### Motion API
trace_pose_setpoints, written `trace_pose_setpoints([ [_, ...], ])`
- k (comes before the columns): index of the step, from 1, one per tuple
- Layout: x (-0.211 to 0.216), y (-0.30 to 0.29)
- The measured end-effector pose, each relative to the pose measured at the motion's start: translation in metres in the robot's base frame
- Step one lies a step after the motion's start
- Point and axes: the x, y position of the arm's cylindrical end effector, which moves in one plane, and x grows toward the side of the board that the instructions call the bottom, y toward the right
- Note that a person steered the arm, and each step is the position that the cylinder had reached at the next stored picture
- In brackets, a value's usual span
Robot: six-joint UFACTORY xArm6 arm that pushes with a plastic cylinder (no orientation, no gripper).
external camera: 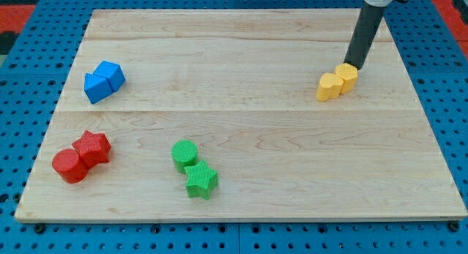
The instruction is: Move the yellow hexagon and yellow heart slightly left
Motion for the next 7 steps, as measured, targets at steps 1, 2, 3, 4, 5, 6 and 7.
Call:
trace_pose_setpoints([
  [1,0.000,0.000],
  [2,0.000,0.003],
  [3,0.000,0.004],
  [4,0.000,0.006],
  [5,0.000,0.014],
  [6,0.000,0.018],
  [7,0.007,0.037],
])
